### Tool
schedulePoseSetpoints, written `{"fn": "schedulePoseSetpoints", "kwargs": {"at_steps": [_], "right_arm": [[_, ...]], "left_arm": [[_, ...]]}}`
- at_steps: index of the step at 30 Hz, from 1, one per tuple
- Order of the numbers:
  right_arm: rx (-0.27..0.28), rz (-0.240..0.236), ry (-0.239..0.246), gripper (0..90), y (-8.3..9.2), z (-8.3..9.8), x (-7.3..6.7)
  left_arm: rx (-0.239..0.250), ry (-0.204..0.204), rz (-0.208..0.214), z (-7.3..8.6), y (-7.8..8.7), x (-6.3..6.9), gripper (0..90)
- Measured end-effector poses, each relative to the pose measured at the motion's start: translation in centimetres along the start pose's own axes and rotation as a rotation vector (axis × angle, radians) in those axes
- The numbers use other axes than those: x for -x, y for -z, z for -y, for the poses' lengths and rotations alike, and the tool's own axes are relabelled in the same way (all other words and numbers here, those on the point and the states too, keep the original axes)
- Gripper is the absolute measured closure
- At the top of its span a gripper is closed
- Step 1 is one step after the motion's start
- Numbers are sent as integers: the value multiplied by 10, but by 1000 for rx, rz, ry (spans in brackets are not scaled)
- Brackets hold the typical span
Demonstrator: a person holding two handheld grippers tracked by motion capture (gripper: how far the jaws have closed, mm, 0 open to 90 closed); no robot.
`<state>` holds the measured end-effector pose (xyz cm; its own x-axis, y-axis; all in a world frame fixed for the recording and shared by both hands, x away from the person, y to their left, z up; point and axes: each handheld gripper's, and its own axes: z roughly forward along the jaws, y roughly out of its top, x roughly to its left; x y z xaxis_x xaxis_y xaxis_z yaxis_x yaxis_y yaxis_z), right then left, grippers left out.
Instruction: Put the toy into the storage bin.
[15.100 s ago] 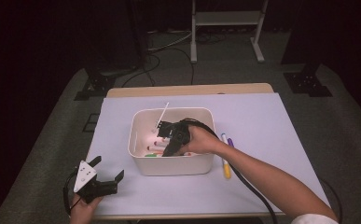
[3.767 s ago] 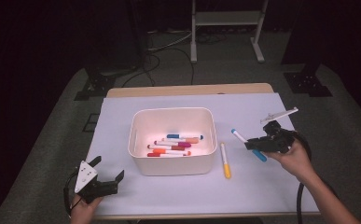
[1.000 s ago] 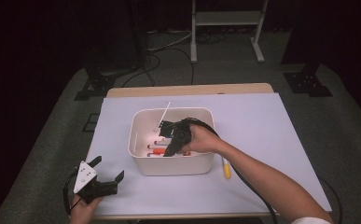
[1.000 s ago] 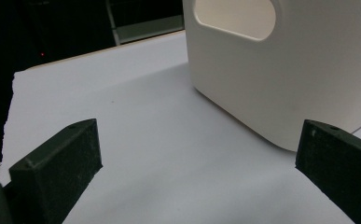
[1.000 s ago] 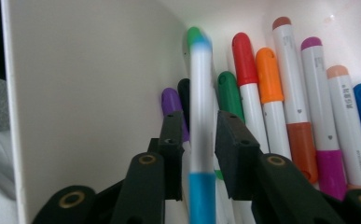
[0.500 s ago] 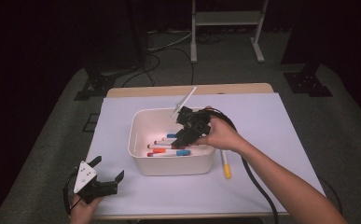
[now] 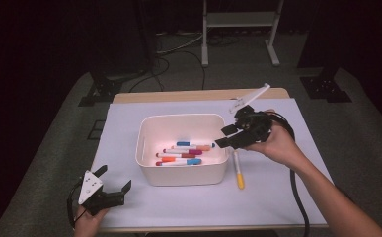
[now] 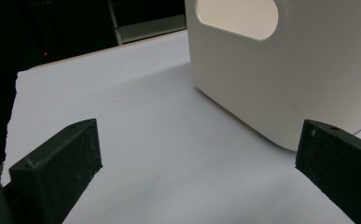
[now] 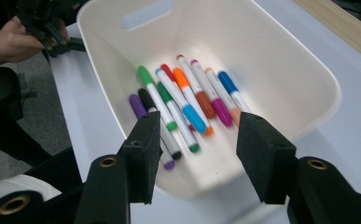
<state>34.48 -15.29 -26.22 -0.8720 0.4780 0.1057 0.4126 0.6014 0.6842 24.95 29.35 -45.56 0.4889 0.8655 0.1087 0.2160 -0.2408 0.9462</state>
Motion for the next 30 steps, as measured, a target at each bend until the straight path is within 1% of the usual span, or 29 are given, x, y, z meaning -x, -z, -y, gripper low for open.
{"fn": "schedulePoseSetpoints", "kwargs": {"at_steps": [2, 5, 7, 10, 14, 20, 21, 22, 24, 28, 30], "right_arm": [[10, 20, -17, 483, 6, 12, 5], [15, 34, -43, 475, 10, 32, 12], [15, 43, -65, 469, 11, 44, 16], [1, 43, -103, 456, 8, 61, 22], [-12, 61, -144, 449, -1, 79, 28], [-33, 69, -189, 425, -22, 97, 36], [-40, 84, -200, 425, -27, 100, 36], [-46, 89, -200, 425, -30, 101, 37], [-53, 87, -216, 423, -40, 106, 37], [-82, 113, -234, 425, -61, 115, 38], [-99, 116, -241, 425, -70, 119, 39]], "left_arm": [[-2, 2, 0, 0, 0, 0, 0], [2, 2, -2, 0, 0, 0, 0], [-4, 0, -2, 0, 0, 0, 0], [-4, -6, -5, 0, 0, 0, 0], [0, -6, -6, 0, 0, 1, 0], [3, -6, -4, 0, 0, 1, 0], [2, -6, -4, 0, 0, 1, 0], [2, -5, -3, 0, 0, 0, 0], [2, -6, -2, 0, 0, 0, 0], [4, -4, -3, 0, 0, 0, 0], [4, -3, -3, 0, 0, 0, 0]]}}
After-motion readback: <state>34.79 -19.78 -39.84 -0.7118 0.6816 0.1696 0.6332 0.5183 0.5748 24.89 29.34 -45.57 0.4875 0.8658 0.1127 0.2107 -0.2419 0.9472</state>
